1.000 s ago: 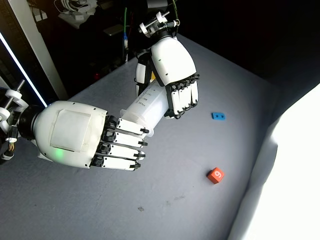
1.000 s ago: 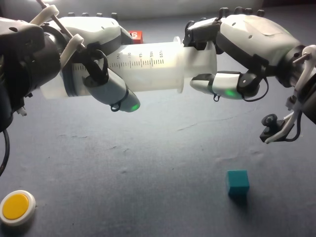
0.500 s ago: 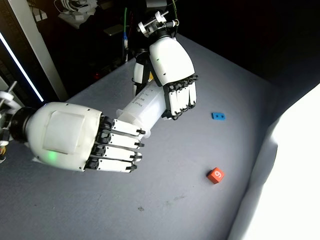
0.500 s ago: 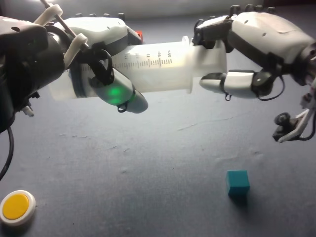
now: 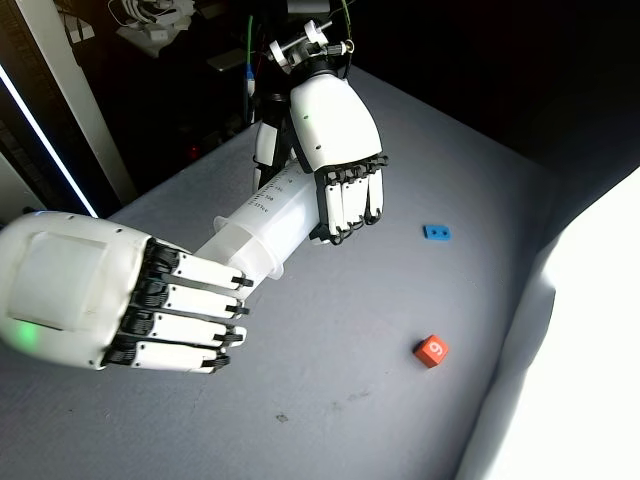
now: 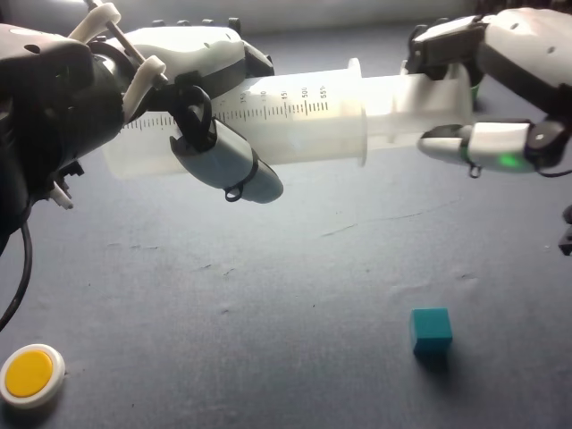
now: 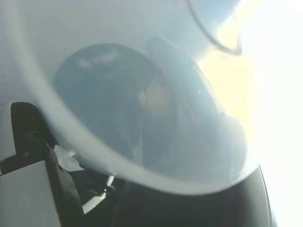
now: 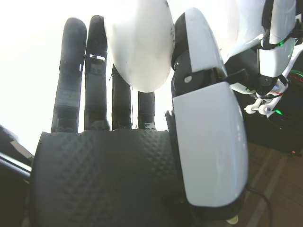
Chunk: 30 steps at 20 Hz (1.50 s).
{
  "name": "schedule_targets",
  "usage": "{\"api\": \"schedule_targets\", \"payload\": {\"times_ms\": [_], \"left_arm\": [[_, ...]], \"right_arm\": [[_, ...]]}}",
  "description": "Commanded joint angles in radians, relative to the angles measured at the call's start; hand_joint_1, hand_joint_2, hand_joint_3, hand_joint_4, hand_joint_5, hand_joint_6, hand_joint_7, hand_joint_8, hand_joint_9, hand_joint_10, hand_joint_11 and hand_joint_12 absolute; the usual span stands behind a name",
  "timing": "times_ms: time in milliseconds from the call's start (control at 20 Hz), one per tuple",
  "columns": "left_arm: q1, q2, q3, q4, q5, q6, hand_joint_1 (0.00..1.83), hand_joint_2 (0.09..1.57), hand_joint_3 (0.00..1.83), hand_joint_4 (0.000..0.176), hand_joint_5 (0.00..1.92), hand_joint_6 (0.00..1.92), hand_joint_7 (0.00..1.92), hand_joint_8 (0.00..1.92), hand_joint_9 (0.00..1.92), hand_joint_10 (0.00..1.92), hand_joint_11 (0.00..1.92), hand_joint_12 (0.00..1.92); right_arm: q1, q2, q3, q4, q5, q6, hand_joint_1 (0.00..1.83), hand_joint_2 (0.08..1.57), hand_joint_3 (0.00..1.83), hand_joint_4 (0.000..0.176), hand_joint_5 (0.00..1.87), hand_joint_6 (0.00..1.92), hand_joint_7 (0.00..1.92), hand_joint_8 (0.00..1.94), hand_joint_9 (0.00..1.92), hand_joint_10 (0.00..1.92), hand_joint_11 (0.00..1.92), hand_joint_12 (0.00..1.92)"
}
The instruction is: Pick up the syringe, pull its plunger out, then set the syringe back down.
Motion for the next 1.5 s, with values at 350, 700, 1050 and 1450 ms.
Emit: {"api": "schedule_targets", "payload": {"times_ms": [350, 700, 1050, 1450], "left_arm": [[-0.015, 0.011, 0.010, 0.056, -0.073, 0.011, 1.15, 1.29, 0.00, 0.000, 0.61, 1.39, 0.75, 1.56, 0.64, 1.33, 0.46, 1.55], [-0.015, 0.011, 0.010, 0.056, -0.079, 0.015, 1.15, 1.29, 0.00, 0.000, 0.61, 1.39, 0.75, 1.56, 0.64, 1.37, 0.46, 1.59], [-0.016, 0.011, 0.010, 0.056, -0.080, 0.015, 1.16, 1.29, 0.00, 0.000, 0.62, 1.36, 0.74, 1.60, 0.62, 1.44, 0.44, 1.65], [-0.017, 0.011, 0.009, 0.056, -0.080, 0.018, 1.15, 1.30, 0.00, 0.000, 0.59, 1.38, 0.73, 1.62, 0.61, 1.40, 0.44, 1.60]], "right_arm": [[-0.021, 0.114, -0.021, -0.014, 0.126, -0.005, 1.34, 1.22, 0.00, 0.000, 0.79, 1.18, 0.77, 1.35, 0.65, 1.54, 0.37, 1.41], [-0.030, 0.175, -0.035, -0.001, 0.131, -0.007, 1.34, 1.22, 0.00, 0.000, 0.79, 1.18, 0.78, 1.34, 0.66, 1.54, 0.40, 1.44], [-0.037, 0.199, -0.041, 0.005, 0.131, -0.010, 1.33, 1.23, 0.00, 0.000, 0.79, 1.19, 0.75, 1.37, 0.64, 1.55, 0.35, 1.46], [-0.033, 0.193, -0.046, 0.004, 0.131, -0.009, 0.89, 1.13, 0.00, 0.000, 0.26, 0.26, 0.36, 0.24, 0.29, 0.37, 0.01, 1.07]]}}
